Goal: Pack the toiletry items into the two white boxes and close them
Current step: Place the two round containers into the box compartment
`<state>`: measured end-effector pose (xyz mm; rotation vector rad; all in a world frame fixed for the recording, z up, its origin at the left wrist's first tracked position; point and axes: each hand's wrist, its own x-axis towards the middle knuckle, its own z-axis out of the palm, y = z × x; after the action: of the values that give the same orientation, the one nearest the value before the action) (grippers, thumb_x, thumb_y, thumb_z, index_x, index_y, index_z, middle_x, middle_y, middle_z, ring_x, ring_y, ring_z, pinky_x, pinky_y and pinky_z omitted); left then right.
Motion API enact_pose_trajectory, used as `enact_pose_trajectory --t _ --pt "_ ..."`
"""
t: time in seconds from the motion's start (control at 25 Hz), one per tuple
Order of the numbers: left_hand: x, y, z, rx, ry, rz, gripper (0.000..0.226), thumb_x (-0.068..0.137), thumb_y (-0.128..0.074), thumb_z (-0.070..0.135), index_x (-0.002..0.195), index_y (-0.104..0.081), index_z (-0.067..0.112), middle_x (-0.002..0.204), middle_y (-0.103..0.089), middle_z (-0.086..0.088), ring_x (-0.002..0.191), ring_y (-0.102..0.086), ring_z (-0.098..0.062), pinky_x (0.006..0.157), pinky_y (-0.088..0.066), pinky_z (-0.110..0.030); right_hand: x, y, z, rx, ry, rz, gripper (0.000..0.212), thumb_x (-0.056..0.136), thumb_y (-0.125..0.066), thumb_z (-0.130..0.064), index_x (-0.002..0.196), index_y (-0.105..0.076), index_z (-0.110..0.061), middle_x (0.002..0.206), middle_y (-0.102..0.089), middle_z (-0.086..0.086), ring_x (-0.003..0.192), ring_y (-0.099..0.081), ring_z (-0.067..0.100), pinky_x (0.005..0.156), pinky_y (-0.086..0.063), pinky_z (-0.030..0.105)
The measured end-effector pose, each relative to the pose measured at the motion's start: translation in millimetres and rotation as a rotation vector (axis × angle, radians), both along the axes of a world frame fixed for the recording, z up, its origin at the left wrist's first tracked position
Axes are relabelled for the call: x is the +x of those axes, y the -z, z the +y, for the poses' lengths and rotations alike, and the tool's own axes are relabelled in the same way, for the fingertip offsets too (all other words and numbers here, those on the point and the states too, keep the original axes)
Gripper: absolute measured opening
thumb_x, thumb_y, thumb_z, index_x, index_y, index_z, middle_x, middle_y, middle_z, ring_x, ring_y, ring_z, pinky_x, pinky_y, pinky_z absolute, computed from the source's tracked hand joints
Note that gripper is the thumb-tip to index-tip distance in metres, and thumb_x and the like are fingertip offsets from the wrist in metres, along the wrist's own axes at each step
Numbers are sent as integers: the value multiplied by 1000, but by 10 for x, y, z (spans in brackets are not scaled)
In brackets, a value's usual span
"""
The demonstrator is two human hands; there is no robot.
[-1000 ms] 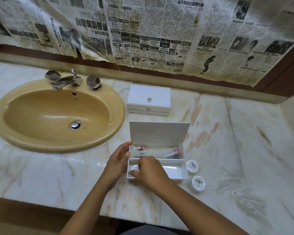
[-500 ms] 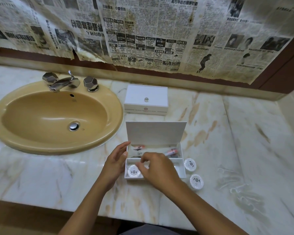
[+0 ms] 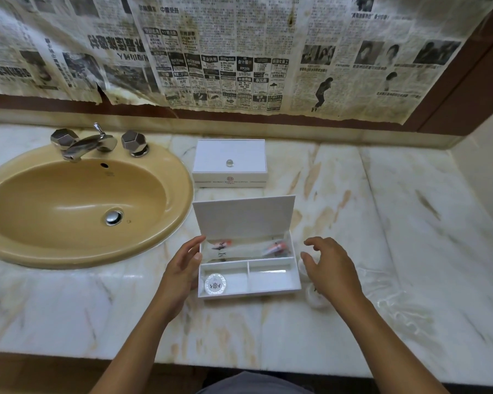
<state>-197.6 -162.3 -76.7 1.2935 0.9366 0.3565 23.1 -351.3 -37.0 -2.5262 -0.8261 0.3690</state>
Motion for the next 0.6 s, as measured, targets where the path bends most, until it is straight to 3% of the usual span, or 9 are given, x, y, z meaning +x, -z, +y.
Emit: enact_pose_trajectory --t 0.08,0.2,0.28,0.6 --pt "5 15 12 5 7 0 32 106 -49 25 130 -60 43 132 -62 13 113 -64 0 73 -57 -22 24 85 -47 -95 -24 30 36 88 -59 -32 123 -56 -23 119 -56 3 107 -54 22 87 -46 34" --pt "2 79 39 -6 8 -4 31 105 -51 29 127 -61 48 138 -60 0 127 -58 -24 90 -57 -46 17 149 -78 -152 -44 76 41 85 -62 -34 124 -55 -24 119 -55 2 110 -52 22 88 -43 33" --pt "-11 98 49 -1 14 3 31 100 -55 37 128 -60 49 140 -59 -1 131 -55 -28 96 -53 -54 16 180 -82 -159 -49 78 40 84 -62 -33 123 -55 -23 118 -55 2 108 -52 22 88 -43 32" --pt "-17 94 41 12 27 7 39 90 -55 47 129 -59 49 139 -60 4 134 -52 -26 97 -53 -54 23 162 -69 -113 -4 39 40 83 -63 -27 122 -57 -22 115 -58 2 106 -54 21 85 -43 30"
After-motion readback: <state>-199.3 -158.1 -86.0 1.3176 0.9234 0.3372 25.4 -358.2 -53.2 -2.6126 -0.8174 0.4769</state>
